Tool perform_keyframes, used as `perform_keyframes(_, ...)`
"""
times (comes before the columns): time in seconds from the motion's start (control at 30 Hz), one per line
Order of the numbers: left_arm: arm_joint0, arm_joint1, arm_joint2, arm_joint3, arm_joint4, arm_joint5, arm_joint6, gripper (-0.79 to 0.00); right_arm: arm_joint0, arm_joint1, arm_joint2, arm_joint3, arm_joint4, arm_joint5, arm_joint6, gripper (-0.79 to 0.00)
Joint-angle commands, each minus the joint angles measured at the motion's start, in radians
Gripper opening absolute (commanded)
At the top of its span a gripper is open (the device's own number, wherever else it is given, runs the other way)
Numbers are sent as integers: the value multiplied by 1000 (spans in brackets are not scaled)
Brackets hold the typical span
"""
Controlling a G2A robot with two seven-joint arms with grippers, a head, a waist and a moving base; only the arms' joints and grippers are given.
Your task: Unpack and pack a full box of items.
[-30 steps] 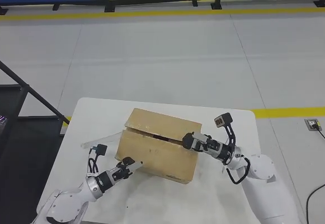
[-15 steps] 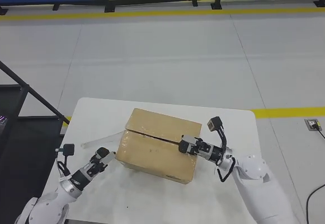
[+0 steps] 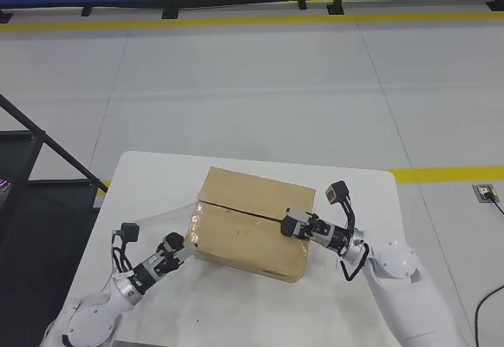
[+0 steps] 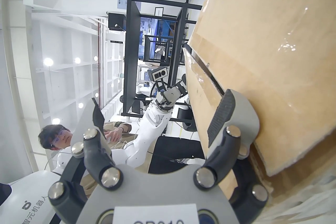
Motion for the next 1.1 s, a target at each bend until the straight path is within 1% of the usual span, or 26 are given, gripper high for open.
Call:
perform_keyframes(0.0,4,1,1,-6,-3,-16,-17,0,2,2,2,2,0,0,-1,0)
perform_keyframes(0.17,19,6,0,-25,-12,-49,-62,0,1,8,18,2,-8,0,-16,0)
perform_keyframes(0.4,34,13,-4,-38,-63,-88,-130,0,-9,17,38,-20,-61,39,-92,0)
perform_keyframes(0.5,37,15,-28,-30,-78,-69,-104,0,-8,20,43,-19,-70,55,-106,0)
perform_keyframes(0.63,36,10,-39,-1,-79,5,-7,0,1,21,37,-8,-63,56,-93,0)
perform_keyframes(0.67,29,7,-38,13,-88,37,20,0,3,21,34,-2,-61,54,-91,0)
perform_keyframes(0.73,19,3,-25,32,-116,63,35,0,7,21,31,4,-59,49,-88,0)
perform_keyframes(0.93,-52,-8,21,126,-242,110,-27,0,19,23,19,17,-68,43,-86,0)
perform_keyframes(1.0,-82,-14,41,167,-321,128,-52,0,19,24,17,18,-68,42,-88,0)
perform_keyframes(1.07,-121,-18,55,213,-296,131,-33,0,17,25,16,18,-69,41,-89,0)
